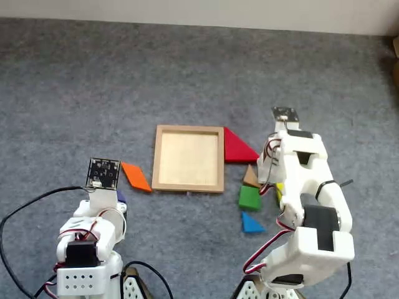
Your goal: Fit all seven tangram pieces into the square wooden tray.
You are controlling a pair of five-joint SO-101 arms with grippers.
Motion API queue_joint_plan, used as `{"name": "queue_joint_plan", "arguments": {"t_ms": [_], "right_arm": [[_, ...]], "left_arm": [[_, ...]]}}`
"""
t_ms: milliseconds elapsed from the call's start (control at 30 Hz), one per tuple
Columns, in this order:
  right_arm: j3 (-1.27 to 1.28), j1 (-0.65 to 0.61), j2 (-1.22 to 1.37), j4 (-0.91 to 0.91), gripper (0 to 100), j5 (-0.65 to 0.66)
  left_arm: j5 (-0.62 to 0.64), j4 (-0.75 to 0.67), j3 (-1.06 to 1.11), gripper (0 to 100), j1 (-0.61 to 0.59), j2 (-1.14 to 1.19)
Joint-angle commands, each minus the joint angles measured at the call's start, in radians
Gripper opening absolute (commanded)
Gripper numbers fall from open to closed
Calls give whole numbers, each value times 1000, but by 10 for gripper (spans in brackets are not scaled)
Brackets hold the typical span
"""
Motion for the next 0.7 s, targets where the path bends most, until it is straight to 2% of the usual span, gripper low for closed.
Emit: {"name": "queue_joint_plan", "arguments": {"t_ms": [0, 533, 667], "right_arm": [[-33, -1, -7, -15, 368, 60], [-68, -8, 1, -18, 368, 137], [-67, -8, 1, -84, 337, 137]], "left_arm": [[9, 3, 21, 26, -8, -1], [9, 3, 21, 26, -8, -1], [9, 3, 21, 26, -8, -1]]}}
